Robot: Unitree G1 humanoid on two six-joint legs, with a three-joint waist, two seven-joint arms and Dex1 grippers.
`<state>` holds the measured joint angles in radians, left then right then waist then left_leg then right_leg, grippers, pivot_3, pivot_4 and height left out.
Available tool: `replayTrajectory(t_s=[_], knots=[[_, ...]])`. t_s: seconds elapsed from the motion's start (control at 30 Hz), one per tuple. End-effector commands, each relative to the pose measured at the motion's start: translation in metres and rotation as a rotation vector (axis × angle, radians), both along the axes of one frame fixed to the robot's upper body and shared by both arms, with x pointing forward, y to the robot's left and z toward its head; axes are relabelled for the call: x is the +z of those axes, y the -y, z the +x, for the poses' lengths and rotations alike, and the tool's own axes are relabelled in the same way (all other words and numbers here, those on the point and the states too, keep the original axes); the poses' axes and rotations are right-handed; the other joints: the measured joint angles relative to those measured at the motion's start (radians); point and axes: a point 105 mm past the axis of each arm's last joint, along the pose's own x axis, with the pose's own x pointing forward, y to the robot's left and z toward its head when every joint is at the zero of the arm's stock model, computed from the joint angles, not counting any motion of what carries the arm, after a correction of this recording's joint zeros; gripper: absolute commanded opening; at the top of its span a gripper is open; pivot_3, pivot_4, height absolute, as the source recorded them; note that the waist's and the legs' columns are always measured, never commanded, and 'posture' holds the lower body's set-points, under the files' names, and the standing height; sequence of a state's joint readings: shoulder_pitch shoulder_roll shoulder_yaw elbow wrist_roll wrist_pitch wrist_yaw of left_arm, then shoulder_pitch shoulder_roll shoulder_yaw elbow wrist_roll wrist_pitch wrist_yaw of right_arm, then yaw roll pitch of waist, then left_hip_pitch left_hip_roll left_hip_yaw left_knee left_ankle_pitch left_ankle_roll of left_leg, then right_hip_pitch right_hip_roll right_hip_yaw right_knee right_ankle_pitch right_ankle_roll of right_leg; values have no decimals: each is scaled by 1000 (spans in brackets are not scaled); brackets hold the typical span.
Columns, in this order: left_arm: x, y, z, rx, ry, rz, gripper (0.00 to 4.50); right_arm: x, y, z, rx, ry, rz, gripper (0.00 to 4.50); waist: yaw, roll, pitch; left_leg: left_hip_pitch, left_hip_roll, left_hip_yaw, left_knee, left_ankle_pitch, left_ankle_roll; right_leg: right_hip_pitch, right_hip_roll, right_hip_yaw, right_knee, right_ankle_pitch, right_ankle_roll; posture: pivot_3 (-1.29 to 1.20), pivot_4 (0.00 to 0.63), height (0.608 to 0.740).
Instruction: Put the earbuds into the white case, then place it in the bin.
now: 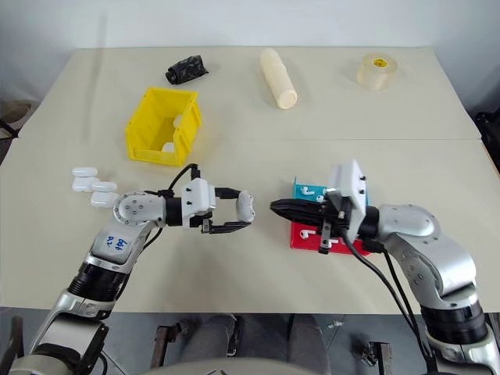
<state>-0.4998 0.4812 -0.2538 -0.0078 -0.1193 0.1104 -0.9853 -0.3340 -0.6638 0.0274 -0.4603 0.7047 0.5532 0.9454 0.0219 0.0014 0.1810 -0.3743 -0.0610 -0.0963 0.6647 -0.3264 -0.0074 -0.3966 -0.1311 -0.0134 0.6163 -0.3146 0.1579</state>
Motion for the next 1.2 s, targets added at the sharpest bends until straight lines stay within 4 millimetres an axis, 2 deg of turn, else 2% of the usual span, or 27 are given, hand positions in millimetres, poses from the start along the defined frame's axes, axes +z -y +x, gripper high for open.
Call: replayTrajectory(t_s=[0.03, 0.17, 0.27, 0.47, 0.57, 0.67, 0.77, 0.93, 1.03, 1.1, 1.2], knots=[[10, 14, -7, -50, 50, 13, 2792, -1, -18, -2, 33, 26, -34, 40, 0, 0, 0, 0, 0, 0, 0, 0, 0, 0, 0, 0, 1, 0, 0, 0, 150, 740], [13, 23, -13, -85, 52, 10, 2792, -6, -31, 3, 39, 15, -68, 40, 1, 0, 0, -1, 0, 0, 0, 0, 0, 0, 0, 0, 1, 0, 0, 0, 150, 740], [17, 26, -14, -90, 64, -6, 2792, -16, -31, 9, 21, 6, -111, 40, 3, 0, 0, -1, 0, 0, 0, 0, 0, 0, 0, 0, 1, 0, 0, 0, 150, 740], [25, 18, -15, -84, 89, -61, 2792, -29, -9, 11, -2, -20, -134, 40, 2, 0, 0, -1, -1, -1, 0, 0, 0, 0, 0, -1, 1, 0, 0, 0, 150, 740], [29, 8, -21, -82, 84, -115, 2792, -29, 15, 12, -36, -21, -96, 40, 1, 0, 0, -1, 0, -1, 0, 0, 0, 0, 0, -1, 1, 0, 0, 0, 150, 740], [29, 1, -24, -54, 60, -161, 2792, -24, 27, 8, -20, 18, -22, 40, 2, -1, 0, -1, 0, -1, 0, 0, 0, 0, 0, -1, 1, 0, 0, 0, 150, 740], [31, -16, -26, 25, 38, -239, 2792, -15, 36, 6, -49, 87, 42, 40, -3, 0, 0, -1, 1, 0, 0, 0, 0, 0, 0, 0, 0, 0, 0, 0, 150, 740], [46, -48, -35, 156, 61, -493, 2792, -3, 46, 7, -112, 223, 99, 1587, -2, 0, 0, 0, 1, 0, 0, 0, 0, 0, 0, 0, -1, 0, 0, 0, 150, 740], [40, -75, -39, 286, 57, -551, 2792, -5, 50, 9, -152, 280, 76, 2596, 0, -1, 0, 1, 1, 0, 0, 0, 0, 0, 0, 0, -2, 0, 0, 0, 150, 740], [34, -99, -34, 453, 53, -606, 2792, -1, 54, 9, -185, 317, 118, 3293, 1, 0, 0, 1, 1, 0, 0, 0, 0, 1, 0, 0, -2, 0, 0, 0, 150, 740], [35, -132, -19, 696, 61, -701, 2792, -5, 58, 3, -159, 264, 135, 4345, 6, -1, 0, 2, 1, 0, 0, 0, 0, 2, 0, 0, -2, 0, 0, 0, 150, 740]])
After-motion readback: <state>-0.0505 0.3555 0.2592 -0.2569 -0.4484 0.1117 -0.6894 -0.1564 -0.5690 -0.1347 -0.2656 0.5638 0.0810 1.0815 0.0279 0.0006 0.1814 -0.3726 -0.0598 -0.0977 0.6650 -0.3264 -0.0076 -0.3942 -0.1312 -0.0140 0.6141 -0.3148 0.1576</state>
